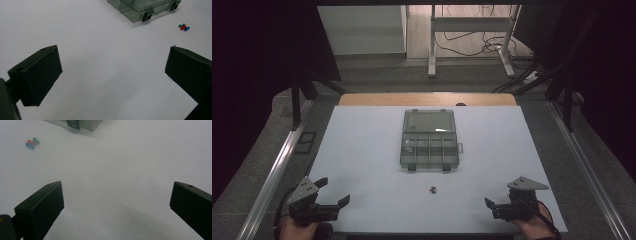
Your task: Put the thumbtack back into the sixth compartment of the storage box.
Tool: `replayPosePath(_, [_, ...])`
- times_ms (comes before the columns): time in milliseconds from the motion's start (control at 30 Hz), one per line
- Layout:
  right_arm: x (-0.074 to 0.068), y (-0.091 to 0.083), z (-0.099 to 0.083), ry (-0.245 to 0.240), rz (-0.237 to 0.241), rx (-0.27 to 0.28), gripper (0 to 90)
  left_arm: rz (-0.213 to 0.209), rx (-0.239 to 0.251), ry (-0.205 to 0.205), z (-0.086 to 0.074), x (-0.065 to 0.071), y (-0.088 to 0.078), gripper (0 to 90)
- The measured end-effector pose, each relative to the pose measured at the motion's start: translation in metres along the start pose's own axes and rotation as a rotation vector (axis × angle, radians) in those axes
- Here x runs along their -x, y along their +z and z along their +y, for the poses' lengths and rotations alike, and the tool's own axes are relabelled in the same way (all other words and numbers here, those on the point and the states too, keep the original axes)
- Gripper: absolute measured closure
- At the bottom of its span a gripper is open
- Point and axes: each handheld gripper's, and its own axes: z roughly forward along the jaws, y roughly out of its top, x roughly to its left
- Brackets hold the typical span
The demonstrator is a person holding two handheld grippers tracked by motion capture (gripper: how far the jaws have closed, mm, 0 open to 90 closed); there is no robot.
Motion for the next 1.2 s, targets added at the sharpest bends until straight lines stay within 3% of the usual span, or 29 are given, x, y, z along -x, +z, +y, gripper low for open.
replayPosePath(200, [-0.0021, 0.002, 0.0022, -0.022, 0.001, 0.001, 0.0, -0.015, 0.006, 0.006, -0.0024, 0.0, -0.0033, 1.0])
replayPosePath(800, [-0.0036, 0.005, 0.005, -0.042, 0.014, -0.01, 0.0, 0.039, 0.002, 0.007, -0.0025, 0.0021, -0.0034, 0.0])
replayPosePath(1200, [-0.0049, 0.0042, 0.0103, -0.057, 0.04, 0.011, 0.0, 0.047, 0.003, 0.01, -0.0023, 0.0025, -0.0026, 0.0])
